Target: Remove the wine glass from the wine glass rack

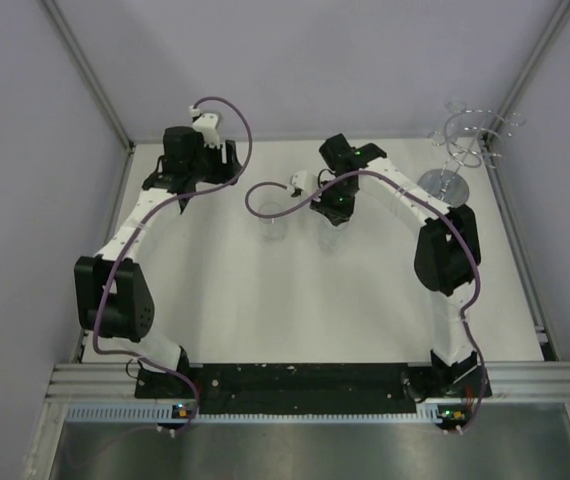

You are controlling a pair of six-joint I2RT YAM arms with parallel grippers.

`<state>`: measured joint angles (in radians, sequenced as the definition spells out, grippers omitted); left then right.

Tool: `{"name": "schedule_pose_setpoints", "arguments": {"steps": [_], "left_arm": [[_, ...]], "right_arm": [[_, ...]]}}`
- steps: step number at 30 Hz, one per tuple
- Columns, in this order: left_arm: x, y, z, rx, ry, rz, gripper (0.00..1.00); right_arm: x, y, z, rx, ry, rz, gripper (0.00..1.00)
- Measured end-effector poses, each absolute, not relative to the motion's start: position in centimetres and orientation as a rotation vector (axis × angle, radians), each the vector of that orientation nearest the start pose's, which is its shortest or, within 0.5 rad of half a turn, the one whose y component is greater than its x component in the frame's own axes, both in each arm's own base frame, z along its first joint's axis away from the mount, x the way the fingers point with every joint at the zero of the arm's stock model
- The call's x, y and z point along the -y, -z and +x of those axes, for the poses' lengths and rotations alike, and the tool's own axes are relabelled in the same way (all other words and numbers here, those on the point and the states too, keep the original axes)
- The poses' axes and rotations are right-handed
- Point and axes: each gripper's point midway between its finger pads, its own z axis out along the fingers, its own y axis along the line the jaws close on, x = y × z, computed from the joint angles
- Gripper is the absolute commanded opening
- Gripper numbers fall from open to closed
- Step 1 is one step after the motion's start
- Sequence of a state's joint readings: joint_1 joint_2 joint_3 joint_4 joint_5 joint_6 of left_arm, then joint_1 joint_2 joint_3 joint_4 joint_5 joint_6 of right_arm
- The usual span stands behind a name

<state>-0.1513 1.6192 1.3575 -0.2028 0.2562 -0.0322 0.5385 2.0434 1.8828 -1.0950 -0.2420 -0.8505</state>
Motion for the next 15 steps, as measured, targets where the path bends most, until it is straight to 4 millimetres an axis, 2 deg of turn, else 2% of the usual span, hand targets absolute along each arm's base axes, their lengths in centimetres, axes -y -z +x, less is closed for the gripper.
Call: {"name": "schedule_pose_setpoints", "arguments": {"steps": [6, 13, 15], "left_arm": [[11.0, -23.7, 46.9, -1.994, 0.373, 0.271, 0.72], [10.2, -23.6, 47.1, -1.993, 0.367, 0.256, 0.72], [10.1, -23.7, 47.1, -1.992, 0.367, 0.255, 0.72]], "right_arm": [[-24.6, -10.8, 37.7, -2.137, -0.231, -1.835, 0.10], [-25.5, -10.4, 37.3, -2.158, -0.232, -1.826, 0.38], [-25.5, -10.6, 37.5, -2.161, -0.226, -1.815, 0.43]]}}
